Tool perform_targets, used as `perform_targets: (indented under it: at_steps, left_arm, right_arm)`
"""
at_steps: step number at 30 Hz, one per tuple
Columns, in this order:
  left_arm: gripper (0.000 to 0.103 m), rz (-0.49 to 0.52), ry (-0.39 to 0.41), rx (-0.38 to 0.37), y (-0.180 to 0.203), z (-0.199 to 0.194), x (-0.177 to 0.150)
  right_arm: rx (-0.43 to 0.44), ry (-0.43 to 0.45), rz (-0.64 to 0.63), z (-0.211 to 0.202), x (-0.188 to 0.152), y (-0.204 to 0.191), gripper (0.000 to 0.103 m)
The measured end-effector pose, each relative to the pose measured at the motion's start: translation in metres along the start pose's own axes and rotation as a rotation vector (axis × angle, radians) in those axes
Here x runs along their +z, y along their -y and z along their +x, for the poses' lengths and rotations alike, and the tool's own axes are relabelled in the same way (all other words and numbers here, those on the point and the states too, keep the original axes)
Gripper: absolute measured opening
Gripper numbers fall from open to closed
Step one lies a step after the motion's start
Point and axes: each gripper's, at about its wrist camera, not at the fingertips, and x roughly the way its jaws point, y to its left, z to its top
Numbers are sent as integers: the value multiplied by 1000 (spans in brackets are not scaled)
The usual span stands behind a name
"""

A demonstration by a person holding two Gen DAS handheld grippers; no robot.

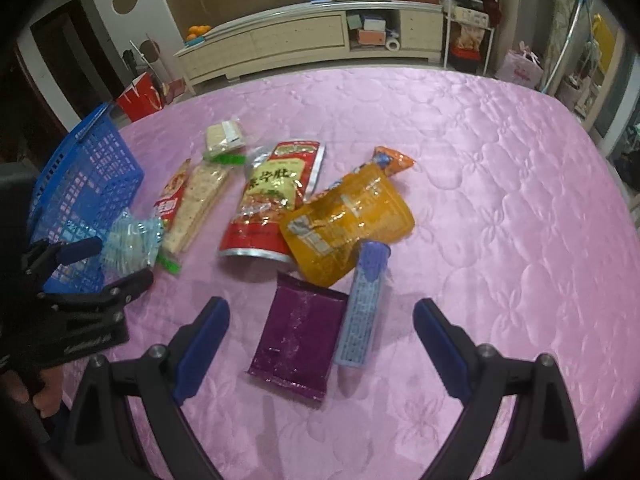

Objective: Organize snacks
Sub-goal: 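Grasp a second cake pack with the left tool while the right tool reaches toward the blue tube, then grasp the blue tube with the right tool while the left tool holds the cake pack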

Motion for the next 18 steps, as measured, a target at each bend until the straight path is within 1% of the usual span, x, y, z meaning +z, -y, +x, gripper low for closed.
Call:
perform_targets:
  at_steps: [3,5,8,10,11,13,15,18]
  left_arm:
    - [80,34,27,50,4,5,3]
    - [80,35,20,64,2,11,4]
    - [65,52,13,114,2,11,4]
    - [56,61,20,104,1,6,3]
    - [54,64,26,97,1,5,5]
    - [44,81,50,96,1,-3,3]
    - [39,103,66,106,4,-9,1]
    - [37,98,80,78,2,-15,0]
  right_arm:
    - [-2,-6,13,2,-2,4,95]
    - [-2,-6,29,2,-1,8,95]
    - [-12,-8,42,1,-2,11,95]
    - [-18,-8,49,1,-1,13,95]
    - [-19,-10,56,0,-1,15,95]
    - [-19,-12,62,-1,0,16,95]
    - [-23,-16,70,-2,-1,17,95]
    - [-20,-21,74,-7,0,18,95]
